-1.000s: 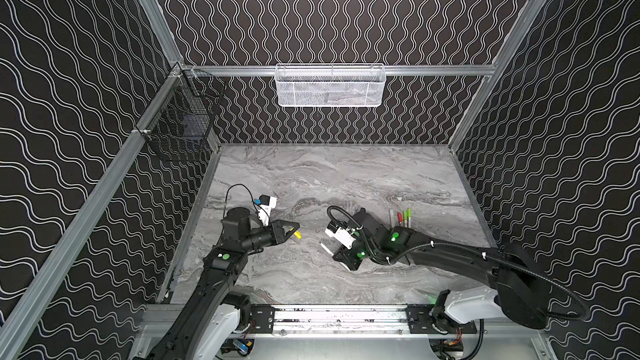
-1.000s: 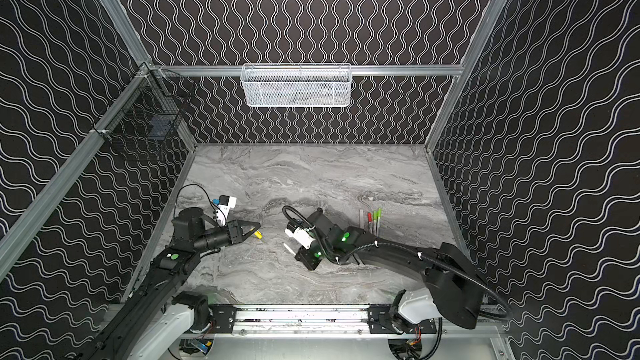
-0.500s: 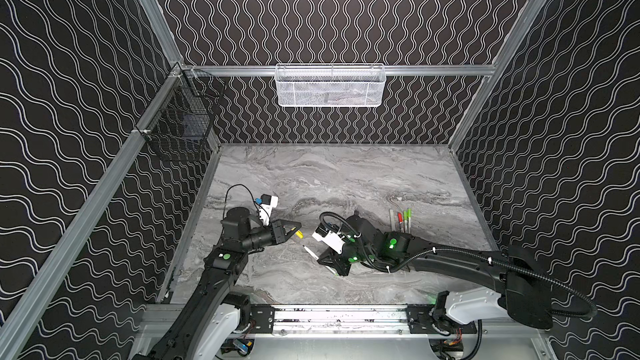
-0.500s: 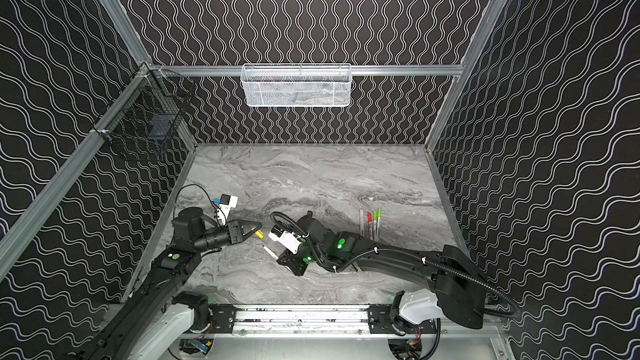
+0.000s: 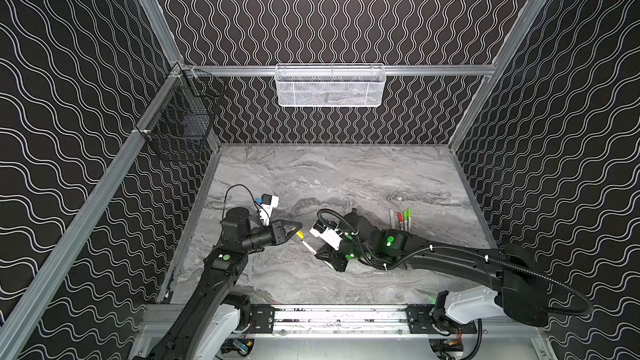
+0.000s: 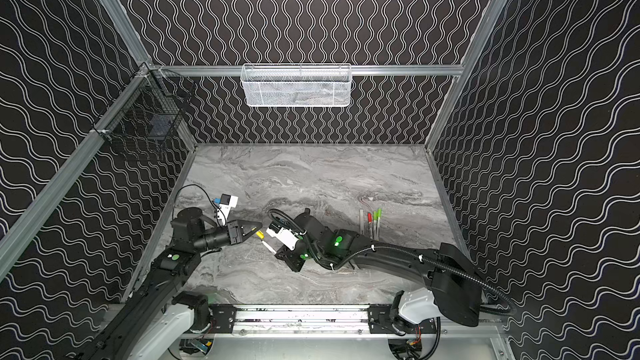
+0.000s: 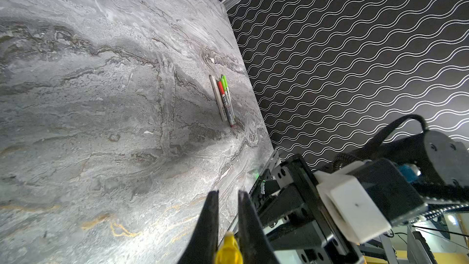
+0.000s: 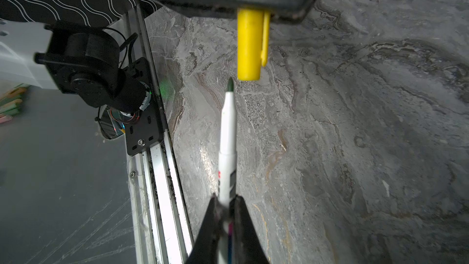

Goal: Insert the pens into the pen caps
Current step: 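Push the marker tip up into the yellow cap held by the left gripper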

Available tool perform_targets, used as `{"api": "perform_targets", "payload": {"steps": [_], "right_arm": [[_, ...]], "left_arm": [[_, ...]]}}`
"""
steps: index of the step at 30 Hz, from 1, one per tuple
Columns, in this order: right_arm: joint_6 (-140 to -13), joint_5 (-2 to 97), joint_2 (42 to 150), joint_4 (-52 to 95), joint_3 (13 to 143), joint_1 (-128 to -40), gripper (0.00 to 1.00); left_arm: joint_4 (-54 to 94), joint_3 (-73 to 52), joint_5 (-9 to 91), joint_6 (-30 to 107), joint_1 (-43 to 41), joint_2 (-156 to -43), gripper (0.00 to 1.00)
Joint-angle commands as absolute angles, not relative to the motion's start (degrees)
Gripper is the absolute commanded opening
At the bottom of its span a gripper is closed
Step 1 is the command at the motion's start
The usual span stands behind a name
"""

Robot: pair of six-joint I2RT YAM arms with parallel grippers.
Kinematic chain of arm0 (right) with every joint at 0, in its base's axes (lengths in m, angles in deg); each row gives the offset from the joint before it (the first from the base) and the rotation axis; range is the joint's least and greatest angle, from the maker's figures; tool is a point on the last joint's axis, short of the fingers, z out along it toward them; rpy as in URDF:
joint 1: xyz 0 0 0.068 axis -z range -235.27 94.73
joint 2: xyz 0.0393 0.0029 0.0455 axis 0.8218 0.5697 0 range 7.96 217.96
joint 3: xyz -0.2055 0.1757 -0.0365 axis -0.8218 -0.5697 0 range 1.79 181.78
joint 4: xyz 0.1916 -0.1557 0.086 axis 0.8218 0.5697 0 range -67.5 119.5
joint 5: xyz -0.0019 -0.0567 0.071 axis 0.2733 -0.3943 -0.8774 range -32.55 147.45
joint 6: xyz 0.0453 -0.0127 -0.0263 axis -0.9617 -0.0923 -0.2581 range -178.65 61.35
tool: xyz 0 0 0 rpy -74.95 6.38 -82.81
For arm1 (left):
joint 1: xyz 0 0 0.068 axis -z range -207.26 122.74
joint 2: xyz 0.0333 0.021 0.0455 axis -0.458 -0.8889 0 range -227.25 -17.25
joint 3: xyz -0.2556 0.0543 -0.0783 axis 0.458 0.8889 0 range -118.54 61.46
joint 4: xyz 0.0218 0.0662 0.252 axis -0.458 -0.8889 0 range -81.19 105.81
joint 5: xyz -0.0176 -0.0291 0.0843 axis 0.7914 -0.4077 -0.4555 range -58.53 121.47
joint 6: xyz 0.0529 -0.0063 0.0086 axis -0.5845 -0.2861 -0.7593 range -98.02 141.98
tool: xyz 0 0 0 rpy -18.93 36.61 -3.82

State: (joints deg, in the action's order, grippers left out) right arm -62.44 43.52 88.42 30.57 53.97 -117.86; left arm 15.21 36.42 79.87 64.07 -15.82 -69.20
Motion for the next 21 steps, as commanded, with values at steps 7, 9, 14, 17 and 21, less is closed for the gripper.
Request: {"api": "perform_targets", "payload": {"steps": [7, 9, 14, 17, 21], "right_arm": [[-62.1, 44.6, 88.3, 30.2, 54.4, -117.9, 0.11], [-62.2, 44.8, 88.1, 30.2, 54.3, -117.9, 0.11], [-62.2, 45.4, 87.9, 30.2, 54.4, -117.9, 0.11], [-62.2, 45.6, 87.9, 30.3, 54.4, -117.9, 0.11], [-62.1, 45.8, 88.0, 30.6, 54.3, -117.9, 0.11]], "left_arm": [[15.2, 36.1, 78.4, 63.7, -15.7, -68.5, 0.10], [15.4, 36.1, 78.6, 63.8, -15.7, -68.6, 0.10], [15.5, 36.2, 78.8, 63.9, -15.7, -68.6, 0.10], [15.2, 36.1, 78.6, 63.8, -15.7, -68.4, 0.10], [14.8, 36.1, 78.4, 63.6, -15.7, -68.1, 0.10]]}}
